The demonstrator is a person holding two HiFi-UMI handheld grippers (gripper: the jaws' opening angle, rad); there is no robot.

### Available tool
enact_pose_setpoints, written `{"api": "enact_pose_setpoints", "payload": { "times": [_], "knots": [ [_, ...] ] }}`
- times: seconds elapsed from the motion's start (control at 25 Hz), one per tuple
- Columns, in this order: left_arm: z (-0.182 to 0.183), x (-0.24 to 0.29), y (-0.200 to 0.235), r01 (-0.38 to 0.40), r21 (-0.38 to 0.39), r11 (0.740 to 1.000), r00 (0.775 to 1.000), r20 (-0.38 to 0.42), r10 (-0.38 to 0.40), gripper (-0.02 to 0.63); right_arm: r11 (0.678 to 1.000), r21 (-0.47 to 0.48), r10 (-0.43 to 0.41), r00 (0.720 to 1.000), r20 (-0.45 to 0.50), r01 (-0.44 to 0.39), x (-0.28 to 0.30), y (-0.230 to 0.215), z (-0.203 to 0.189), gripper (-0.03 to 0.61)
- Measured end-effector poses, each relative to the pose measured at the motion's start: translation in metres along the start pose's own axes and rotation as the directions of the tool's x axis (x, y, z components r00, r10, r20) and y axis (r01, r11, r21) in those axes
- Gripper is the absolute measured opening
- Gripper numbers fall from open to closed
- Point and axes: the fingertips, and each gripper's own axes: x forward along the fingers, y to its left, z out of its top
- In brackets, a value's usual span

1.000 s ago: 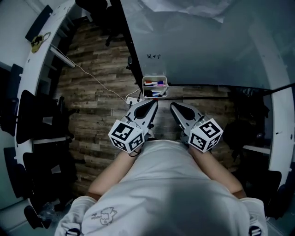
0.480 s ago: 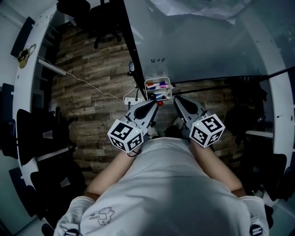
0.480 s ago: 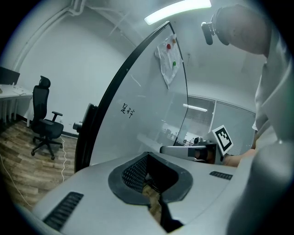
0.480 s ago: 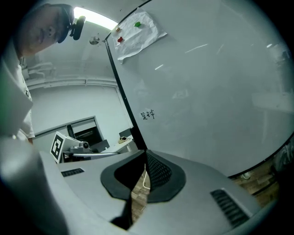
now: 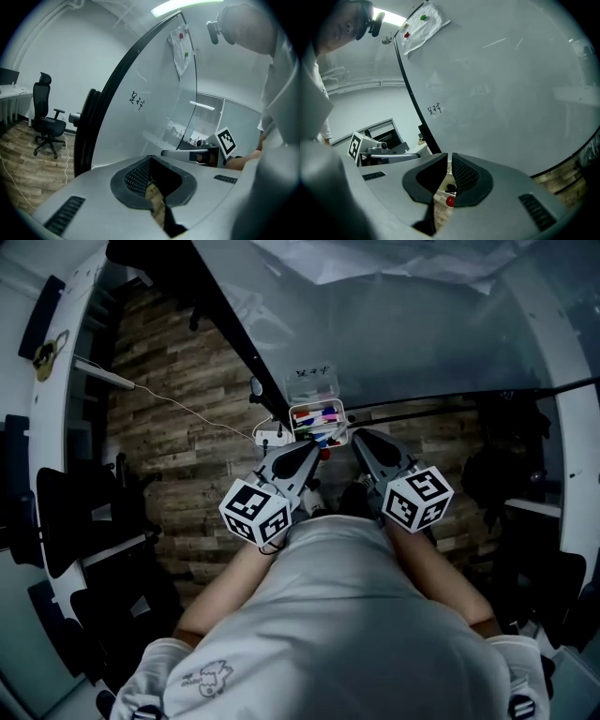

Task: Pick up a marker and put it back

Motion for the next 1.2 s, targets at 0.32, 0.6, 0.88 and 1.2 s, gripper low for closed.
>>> {"api": "enact_pose_setpoints", "payload": {
  "times": [0.32,0.6,0.88,1.2],
  "knots": [
    [-0.006,0.016,0.009,-0.016,-0.005,1.0,0.999,-0.051,0.016,0.005,0.999,0.036,-0.009,1.0,-0.017,0.009,0.014,-0.02,-0.004,0.052],
    [-0.013,0.026,0.014,-0.023,-0.011,1.0,0.996,-0.085,0.022,0.005,0.998,0.055,0.006,0.999,-0.048,-0.003,0.027,-0.027,-0.013,0.084],
    [-0.022,0.03,0.022,-0.042,-0.028,0.999,0.993,-0.116,0.038,0.005,1.0,0.021,-0.003,0.997,-0.08,0.004,0.038,-0.034,-0.02,0.094],
    [-0.031,0.03,0.03,-0.06,-0.043,0.997,0.989,-0.137,0.054,0.005,1.0,-0.017,-0.007,0.995,-0.102,0.005,0.048,-0.034,-0.025,0.094]
  ]
}}
